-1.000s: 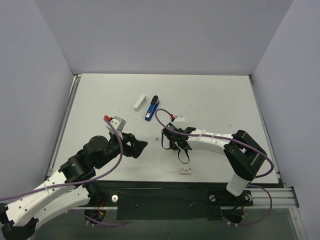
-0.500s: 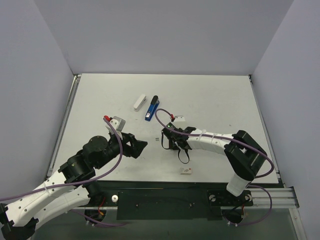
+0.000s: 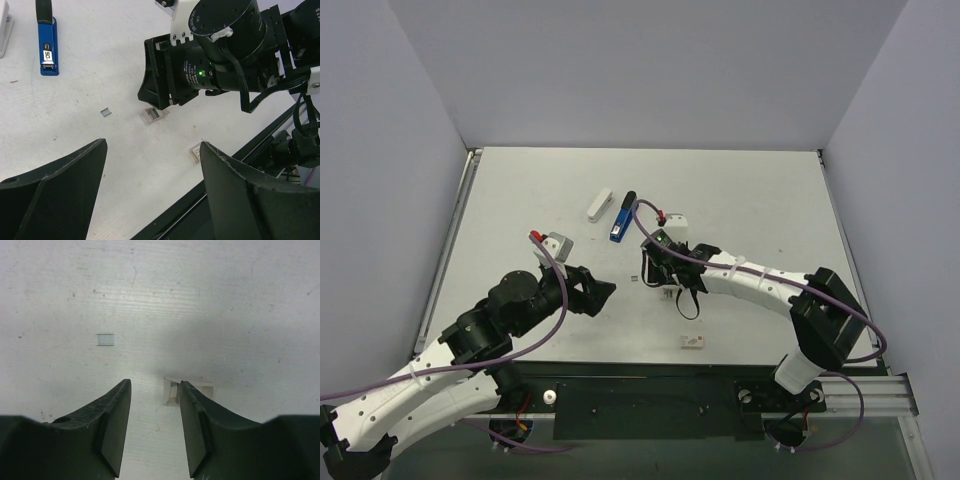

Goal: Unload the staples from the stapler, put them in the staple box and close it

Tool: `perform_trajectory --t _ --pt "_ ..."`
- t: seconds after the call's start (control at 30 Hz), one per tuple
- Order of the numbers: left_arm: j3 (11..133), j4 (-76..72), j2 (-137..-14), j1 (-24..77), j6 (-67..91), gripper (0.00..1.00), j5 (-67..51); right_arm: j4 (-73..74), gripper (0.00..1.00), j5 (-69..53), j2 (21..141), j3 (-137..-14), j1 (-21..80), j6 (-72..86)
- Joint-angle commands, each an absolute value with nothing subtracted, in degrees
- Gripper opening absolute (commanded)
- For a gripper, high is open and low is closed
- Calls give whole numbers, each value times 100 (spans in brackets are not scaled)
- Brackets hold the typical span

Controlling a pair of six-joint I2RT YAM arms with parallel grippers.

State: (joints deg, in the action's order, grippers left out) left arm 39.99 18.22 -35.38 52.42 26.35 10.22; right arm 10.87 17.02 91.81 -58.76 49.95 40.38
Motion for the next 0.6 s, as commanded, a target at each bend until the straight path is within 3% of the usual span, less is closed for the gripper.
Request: perform_trajectory --t 0.0,0.43,0.57 --pt "4280 1784 -3481 5256 2566 85 1046 897 41 1372 9369 -6248 5018 3701" --pt "4245 2144 -3120 5265 2610 85 1230 404 43 238 10581 -7233 4799 2488" --pt "4236 2215 -3059 5256 2645 86 1257 281 55 -228 10898 -7426 4694 2312"
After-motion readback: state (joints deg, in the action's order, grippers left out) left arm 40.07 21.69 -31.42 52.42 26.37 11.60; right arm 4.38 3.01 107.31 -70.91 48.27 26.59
